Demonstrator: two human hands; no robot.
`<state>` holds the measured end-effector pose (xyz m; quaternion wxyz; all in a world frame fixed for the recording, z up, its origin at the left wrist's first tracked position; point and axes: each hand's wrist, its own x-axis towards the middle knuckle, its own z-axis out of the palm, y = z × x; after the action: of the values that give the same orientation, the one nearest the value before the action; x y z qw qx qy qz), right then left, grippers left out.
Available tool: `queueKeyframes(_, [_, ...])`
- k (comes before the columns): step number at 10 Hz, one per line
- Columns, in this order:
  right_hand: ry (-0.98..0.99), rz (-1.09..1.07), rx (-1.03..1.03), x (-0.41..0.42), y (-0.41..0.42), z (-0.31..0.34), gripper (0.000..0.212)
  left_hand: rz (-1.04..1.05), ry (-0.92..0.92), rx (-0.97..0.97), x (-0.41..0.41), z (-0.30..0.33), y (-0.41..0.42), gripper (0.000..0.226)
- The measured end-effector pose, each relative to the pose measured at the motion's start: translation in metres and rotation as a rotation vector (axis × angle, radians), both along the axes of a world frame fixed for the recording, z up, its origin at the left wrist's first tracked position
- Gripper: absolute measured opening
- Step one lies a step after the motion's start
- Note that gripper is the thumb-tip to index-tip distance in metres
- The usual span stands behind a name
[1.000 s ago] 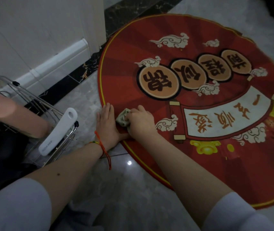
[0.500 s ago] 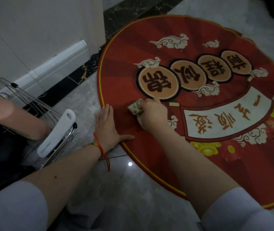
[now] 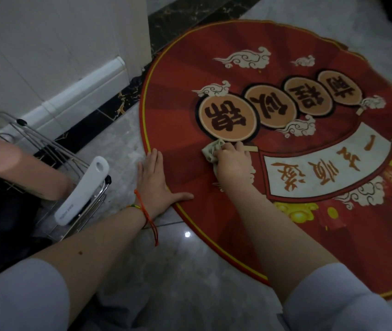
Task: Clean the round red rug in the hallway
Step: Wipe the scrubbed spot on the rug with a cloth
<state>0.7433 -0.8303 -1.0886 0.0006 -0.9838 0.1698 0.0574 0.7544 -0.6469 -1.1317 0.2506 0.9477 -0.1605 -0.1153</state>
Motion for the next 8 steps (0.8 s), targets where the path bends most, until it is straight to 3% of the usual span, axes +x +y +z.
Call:
queueKeyframes(4, [0.008,0.087,0.008,-0.008,0.020,0.014,0.028,-0.005,-0.005,0.030,0.001,0.001,0.000,0.144])
queueKeyframes(8, [0.055,0.331,0.048,-0.015,0.050,0.021,0.032,-0.017,0.001,0.023,0.001,0.002,0.000,0.141])
